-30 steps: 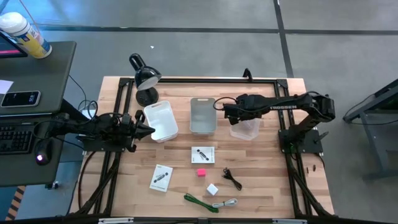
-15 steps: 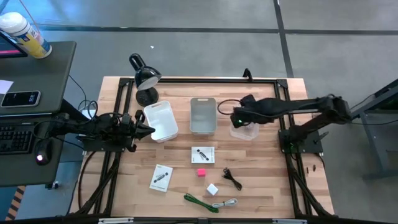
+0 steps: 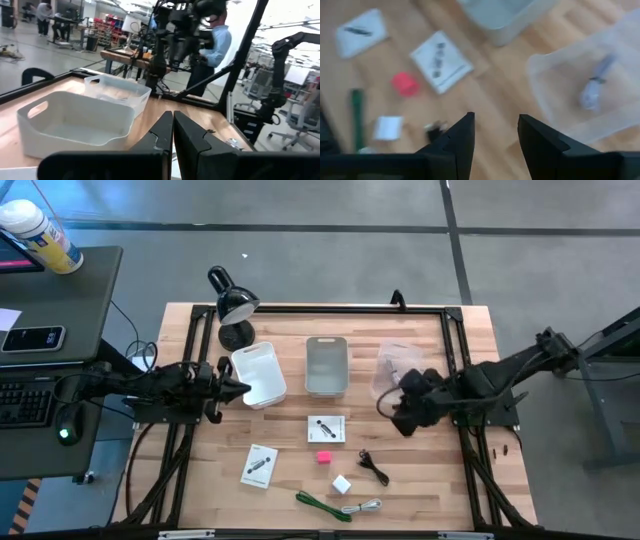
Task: Pick and place items into bin
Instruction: Put the black charger cable into the transparent bin
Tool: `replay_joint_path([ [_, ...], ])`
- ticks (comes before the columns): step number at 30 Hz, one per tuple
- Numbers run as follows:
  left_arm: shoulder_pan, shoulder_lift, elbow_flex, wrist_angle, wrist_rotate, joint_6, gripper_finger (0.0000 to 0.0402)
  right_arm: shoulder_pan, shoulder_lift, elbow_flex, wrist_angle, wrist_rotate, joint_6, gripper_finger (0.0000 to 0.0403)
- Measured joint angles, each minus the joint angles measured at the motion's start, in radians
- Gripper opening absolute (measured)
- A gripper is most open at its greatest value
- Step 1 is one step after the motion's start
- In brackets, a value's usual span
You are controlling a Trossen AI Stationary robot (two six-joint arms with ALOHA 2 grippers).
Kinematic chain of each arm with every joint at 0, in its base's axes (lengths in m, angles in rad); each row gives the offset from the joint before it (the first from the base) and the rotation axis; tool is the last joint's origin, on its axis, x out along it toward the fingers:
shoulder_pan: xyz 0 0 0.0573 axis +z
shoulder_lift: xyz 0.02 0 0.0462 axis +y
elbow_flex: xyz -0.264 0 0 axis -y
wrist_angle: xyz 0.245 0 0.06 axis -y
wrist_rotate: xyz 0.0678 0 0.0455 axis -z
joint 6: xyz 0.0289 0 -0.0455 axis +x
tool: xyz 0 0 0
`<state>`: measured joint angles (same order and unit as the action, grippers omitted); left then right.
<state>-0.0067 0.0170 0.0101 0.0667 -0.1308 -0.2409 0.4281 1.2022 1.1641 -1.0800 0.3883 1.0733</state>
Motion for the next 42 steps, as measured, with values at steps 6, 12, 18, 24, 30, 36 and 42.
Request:
replay_joint_path([
  [6, 0.0, 0.0, 0.0, -0.017, -0.022, 0.001, 0.0003, 0.062, 0.005, 0.0, 0.004, -0.247, 0.176, 0.0139],
  [12, 0.0, 0.0, 0.0, -0.018, -0.058, 0.035, 0.0003, 0.107, 0.035, 0.0, 0.062, -0.208, 0.308, 0.0139],
  [18, 0.0, 0.0, 0.0, -0.019, -0.075, 0.035, 0.0003, 0.144, 0.114, 0.0, 0.079, -0.107, 0.349, 0.0139],
  [24, 0.0, 0.0, 0.0, -0.02, -0.066, 0.035, 0.0003, 0.171, 0.223, 0.0, 0.107, -0.093, 0.329, 0.0139],
  [30, 0.0, 0.0, 0.0, -0.022, -0.064, 0.035, 0.0003, 0.183, 0.311, 0.0, 0.221, -0.109, 0.308, 0.0139],
  [36, 0.0, 0.0, 0.0, -0.022, -0.065, 0.057, 0.0003, 0.183, 0.377, 0.0, 0.262, -0.156, 0.338, 0.0139],
  [42, 0.0, 0.0, 0.0, -0.022, -0.063, 0.061, 0.0003, 0.183, 0.454, 0.0, 0.361, -0.19, 0.318, 0.0139],
])
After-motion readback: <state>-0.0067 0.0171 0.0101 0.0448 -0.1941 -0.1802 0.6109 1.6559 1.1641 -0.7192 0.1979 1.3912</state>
